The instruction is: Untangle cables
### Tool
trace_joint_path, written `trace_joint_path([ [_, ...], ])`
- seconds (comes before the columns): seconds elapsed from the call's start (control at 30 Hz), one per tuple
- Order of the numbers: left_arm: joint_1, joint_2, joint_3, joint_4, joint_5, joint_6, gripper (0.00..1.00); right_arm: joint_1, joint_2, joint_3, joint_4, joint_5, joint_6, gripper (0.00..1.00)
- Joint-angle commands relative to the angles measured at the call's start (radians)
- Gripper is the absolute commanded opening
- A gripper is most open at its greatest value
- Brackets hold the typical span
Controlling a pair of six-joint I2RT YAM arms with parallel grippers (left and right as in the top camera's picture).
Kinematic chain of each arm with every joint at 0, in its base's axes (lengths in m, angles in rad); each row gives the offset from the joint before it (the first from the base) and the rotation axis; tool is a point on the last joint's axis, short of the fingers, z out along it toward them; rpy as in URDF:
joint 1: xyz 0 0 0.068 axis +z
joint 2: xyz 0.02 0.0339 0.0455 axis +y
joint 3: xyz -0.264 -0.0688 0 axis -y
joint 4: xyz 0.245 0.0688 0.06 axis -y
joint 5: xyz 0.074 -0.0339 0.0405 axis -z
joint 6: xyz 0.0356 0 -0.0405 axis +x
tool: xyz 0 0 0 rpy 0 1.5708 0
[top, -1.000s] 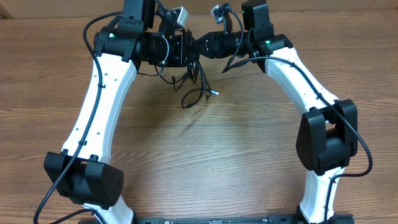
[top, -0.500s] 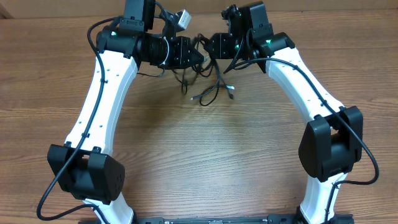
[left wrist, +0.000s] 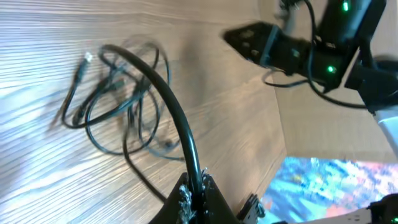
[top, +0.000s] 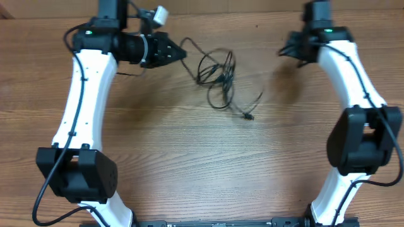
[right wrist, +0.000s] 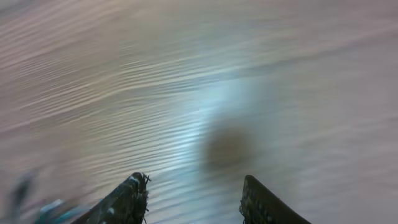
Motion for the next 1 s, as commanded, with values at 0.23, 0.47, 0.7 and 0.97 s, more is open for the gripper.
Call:
trace_joint_path([
  [0.23,0.002,-0.034,0.018,-0.071,-0.213,0.023,0.04,-0.034,0.006,-0.003,-0.04,-0.297,-0.002,0.68],
  [0.47,-0.043,-0.034,0.018,-0.071,-0.334,0.034,0.04,-0.031,0.006,-0.003,-0.102,-0.632,-0.03,0.75],
  [0.7,-0.081,-0.034,0.018,-0.097,-0.6,0.032,0.99,-0.031,0.006,-0.003,-0.2,-0.716,-0.03,0.76],
  [0.97,-0.15,-0.034,0.015,-0.081,-0.675,0.019,0.97,-0.017,0.006,-0.003,-0.213,-0.713,-0.03,0.78],
])
